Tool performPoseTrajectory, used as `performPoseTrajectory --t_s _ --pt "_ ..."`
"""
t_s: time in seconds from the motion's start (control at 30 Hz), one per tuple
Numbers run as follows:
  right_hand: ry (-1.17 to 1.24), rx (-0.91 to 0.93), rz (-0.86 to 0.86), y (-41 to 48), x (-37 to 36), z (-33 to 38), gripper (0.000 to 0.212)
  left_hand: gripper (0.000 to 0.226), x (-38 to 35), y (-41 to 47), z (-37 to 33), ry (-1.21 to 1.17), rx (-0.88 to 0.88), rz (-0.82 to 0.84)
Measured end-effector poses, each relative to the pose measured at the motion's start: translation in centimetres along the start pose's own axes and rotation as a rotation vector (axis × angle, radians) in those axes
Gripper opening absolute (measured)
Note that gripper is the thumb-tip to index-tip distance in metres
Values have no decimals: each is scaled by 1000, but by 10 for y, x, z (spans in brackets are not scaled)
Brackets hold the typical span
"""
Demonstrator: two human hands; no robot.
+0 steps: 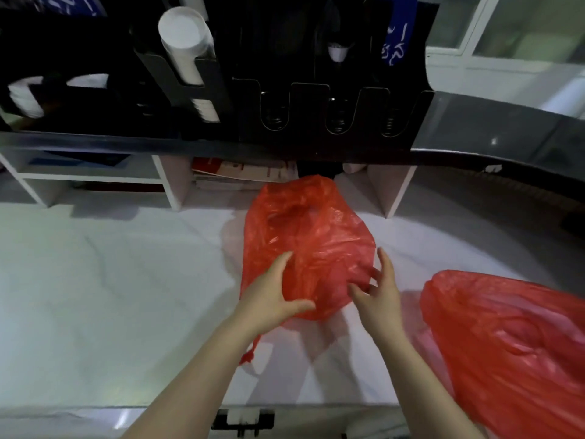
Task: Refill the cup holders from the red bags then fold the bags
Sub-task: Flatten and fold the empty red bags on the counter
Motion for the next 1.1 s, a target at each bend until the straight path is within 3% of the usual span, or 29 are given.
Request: performPoseTrajectory --t_s 0.13,0.2,0.33,0.57,0.83,0.97,1.1 --pt "66 -121 -162 8 19 -13 59 125 -15 -12 26 194 -18 161" --pt "122 -200 -125 7 14 -23 45 118 -16 -15 39 216 20 120" --pt "25 -315 36 -4 -13 -40 10 89 -12 -15 52 -8 110 15" --pt "-32 -203 -290 11 25 -22 20 45 48 -25 81 25 265 -372" --pt "-170 -45 -398 8 44 -2 20 40 79 -35 114 -103 399 -436" --pt "-193 -82 -323 8 54 -3 17 33 97 -42 127 -76 446 -493" --pt "-162 -189 -181 -1 42 -9 21 40 83 -38 125 -413 546 -427"
Point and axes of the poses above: each hand's wrist, its own y-axis towards the middle knuckle, its own x-axis out of the back of the hand, z = x × y, the point moved 5 cm from there along y, towards the middle knuckle, and after that the axes turned 8 degrees about y, right-handed, at the moved point
